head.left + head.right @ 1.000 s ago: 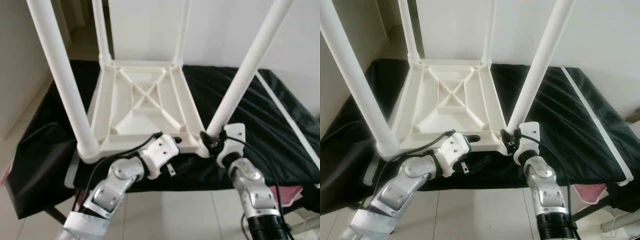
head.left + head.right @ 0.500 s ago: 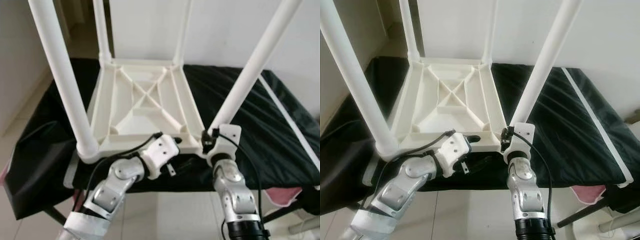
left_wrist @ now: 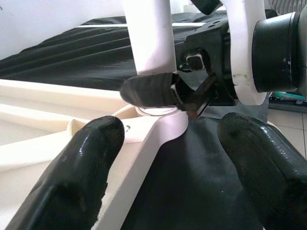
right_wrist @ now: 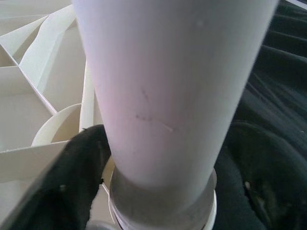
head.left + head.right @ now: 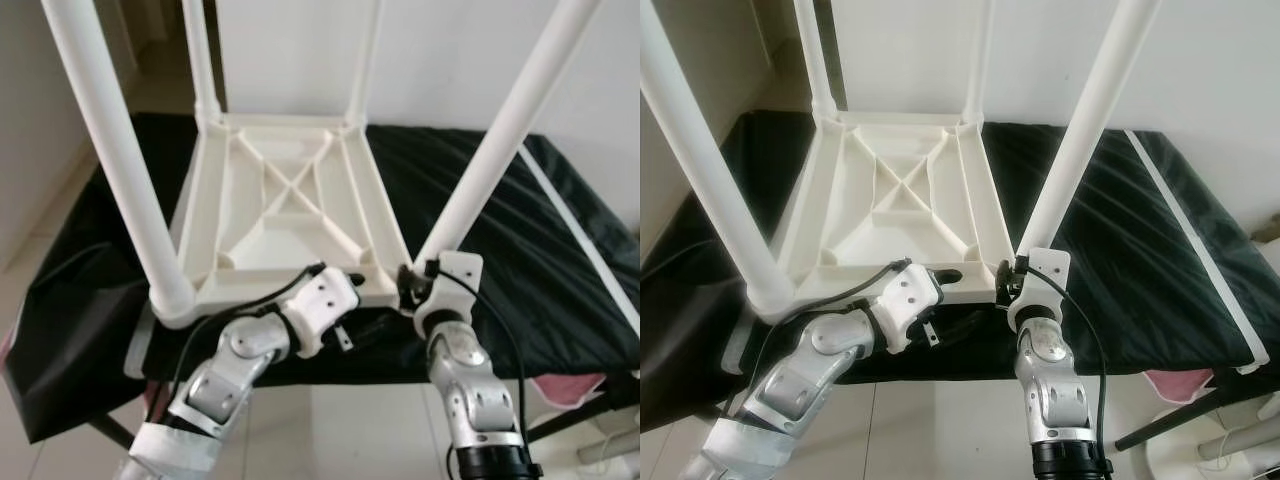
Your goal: Building children table
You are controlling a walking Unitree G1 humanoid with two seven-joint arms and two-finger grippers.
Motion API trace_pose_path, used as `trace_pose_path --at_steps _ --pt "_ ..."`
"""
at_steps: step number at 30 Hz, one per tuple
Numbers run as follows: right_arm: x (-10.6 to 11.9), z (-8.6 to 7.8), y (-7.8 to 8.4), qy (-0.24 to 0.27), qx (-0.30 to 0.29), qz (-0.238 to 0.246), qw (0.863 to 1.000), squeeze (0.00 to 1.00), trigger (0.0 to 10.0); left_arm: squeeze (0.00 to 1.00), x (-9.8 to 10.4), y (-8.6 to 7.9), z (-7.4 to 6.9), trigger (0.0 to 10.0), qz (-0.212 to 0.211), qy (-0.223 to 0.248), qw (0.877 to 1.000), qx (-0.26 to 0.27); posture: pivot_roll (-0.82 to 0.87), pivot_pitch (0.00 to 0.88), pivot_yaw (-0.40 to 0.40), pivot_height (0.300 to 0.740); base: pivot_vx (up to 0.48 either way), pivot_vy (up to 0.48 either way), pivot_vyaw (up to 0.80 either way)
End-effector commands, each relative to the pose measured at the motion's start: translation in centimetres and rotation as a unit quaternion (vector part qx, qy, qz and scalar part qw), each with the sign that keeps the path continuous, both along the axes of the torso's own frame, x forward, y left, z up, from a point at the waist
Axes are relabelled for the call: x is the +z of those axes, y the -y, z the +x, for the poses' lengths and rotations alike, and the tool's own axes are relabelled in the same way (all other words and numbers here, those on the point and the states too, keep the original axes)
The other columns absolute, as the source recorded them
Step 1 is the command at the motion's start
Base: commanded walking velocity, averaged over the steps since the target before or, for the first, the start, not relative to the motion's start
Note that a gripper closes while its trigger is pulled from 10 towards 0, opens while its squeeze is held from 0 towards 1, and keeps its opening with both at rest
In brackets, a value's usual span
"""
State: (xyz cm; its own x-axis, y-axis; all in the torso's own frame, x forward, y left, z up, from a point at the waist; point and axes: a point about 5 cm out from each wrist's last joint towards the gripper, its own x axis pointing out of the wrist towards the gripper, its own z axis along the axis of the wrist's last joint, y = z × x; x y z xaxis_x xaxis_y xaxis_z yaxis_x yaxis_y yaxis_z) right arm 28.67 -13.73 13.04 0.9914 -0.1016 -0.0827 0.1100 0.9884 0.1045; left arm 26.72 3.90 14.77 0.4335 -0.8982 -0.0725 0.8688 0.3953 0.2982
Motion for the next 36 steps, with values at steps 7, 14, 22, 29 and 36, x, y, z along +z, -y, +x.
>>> trace_pose_path --at_steps 7,14,22,29,36 --pt "1.0 0.0 1.5 0.03 0.041 -0.002 0.999 1.0 10.0 0.0 0.0 0.1 -0.1 10.0 -0.005 -0.006 1.0 -0.002 -0.02 0.027 -0.072 0.74 0.0 0.0 0.0" --pt "1.0 -0.3 2.6 0.039 0.046 -0.001 0.998 0.42 10.0 0.0 0.2 0.1 0.3 10.0 -0.024 -0.013 0.999 0.018 -0.02 0.026 -0.074 0.74 0.0 0.0 0.0" --pt "-0.2 -1.4 3.3 0.053 0.06 0.029 0.996 0.0 10.0 0.0 0.4 -0.5 0.3 10.0 -0.038 0.037 0.998 0.043 -0.03 0.029 -0.065 0.74 0.0 0.0 0.0" --pt "-1.1 -1.7 3.6 0.04 0.046 -0.005 0.998 0.0 10.0 0.0 -0.4 -1.1 1.3 10.0 -0.061 -0.032 0.994 0.085 -0.03 0.027 -0.056 0.74 0.0 0.0 0.0" --pt "-1.5 -1.7 3.5 0.059 0.035 0.006 0.998 0.0 10.0 0.0 -0.8 -1.5 2.0 10.0 -0.094 -0.065 0.984 0.133 -0.04 0.029 -0.053 0.74 0.0 0.0 0.0"
